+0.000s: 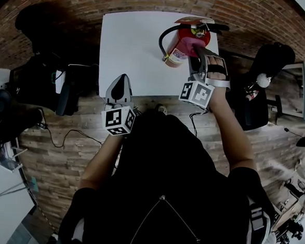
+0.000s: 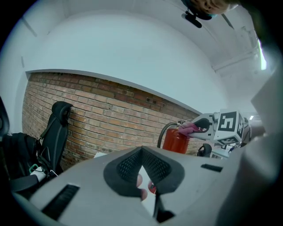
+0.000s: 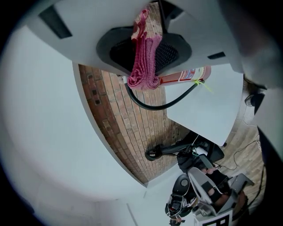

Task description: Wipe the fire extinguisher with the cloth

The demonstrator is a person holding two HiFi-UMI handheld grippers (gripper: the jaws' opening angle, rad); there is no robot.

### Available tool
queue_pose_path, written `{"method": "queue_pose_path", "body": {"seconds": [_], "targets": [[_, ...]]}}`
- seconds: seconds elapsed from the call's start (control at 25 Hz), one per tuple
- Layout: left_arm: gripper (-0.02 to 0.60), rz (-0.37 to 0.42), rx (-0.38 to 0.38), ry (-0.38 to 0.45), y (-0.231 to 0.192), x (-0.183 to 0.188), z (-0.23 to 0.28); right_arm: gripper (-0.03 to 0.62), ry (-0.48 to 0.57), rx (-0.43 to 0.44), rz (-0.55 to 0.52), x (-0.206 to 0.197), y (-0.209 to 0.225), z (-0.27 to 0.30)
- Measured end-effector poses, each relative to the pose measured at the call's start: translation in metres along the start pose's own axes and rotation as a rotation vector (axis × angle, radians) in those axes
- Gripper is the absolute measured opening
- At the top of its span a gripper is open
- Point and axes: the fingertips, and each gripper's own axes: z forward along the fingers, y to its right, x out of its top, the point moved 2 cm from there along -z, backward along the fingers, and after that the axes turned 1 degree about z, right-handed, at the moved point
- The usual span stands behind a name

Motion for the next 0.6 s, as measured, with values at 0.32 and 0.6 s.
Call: {"method": "queue_pose_path", "body": {"seconds": [0.32, 0.6], "targets": [[0.008, 0.038, 0.035, -0.001, 0.024, -0.002, 0.001, 0.12, 0.03, -0.003, 0.036, -0.034, 0.007, -0.004], [0.008, 0.065, 0.058, 0.026, 0.054, 0.003, 0.011, 0.12, 0.053, -0.011, 0.056, -0.064, 0.014, -0.003]]}}
